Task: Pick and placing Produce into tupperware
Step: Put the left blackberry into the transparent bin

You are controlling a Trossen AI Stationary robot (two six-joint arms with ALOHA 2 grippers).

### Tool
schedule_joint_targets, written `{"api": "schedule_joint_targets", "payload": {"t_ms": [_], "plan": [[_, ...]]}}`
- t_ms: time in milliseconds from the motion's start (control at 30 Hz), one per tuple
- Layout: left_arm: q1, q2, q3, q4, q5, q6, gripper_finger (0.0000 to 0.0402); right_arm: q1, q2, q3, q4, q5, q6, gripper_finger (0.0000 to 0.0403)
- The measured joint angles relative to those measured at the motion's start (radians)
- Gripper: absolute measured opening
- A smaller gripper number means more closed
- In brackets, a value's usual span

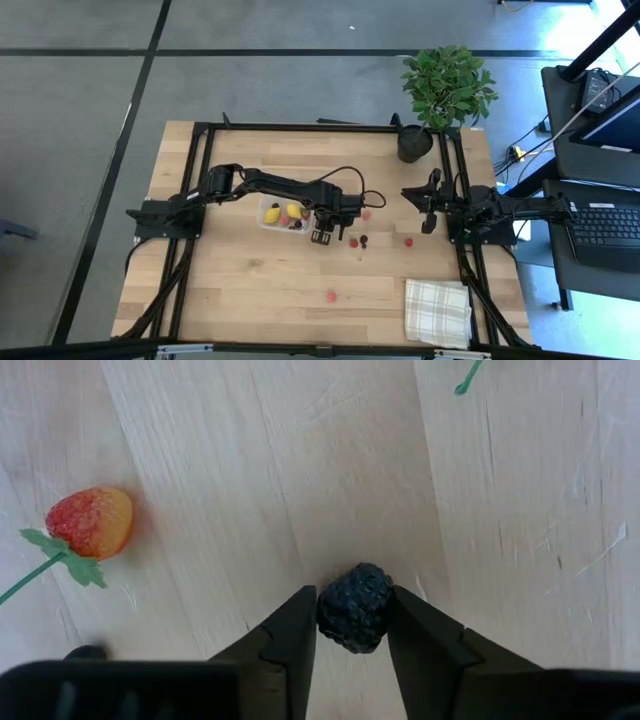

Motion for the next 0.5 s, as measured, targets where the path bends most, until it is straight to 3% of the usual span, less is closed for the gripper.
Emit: {"api": "schedule_joint_targets", "payload": {"t_ms": [500], "plan": [[0.0, -0.002, -0.001, 0.0, -0.003, -0.002, 0.0107, 0.0, 0.0, 0.0, 0.0, 0.0, 0.0, 0.0051]]}}
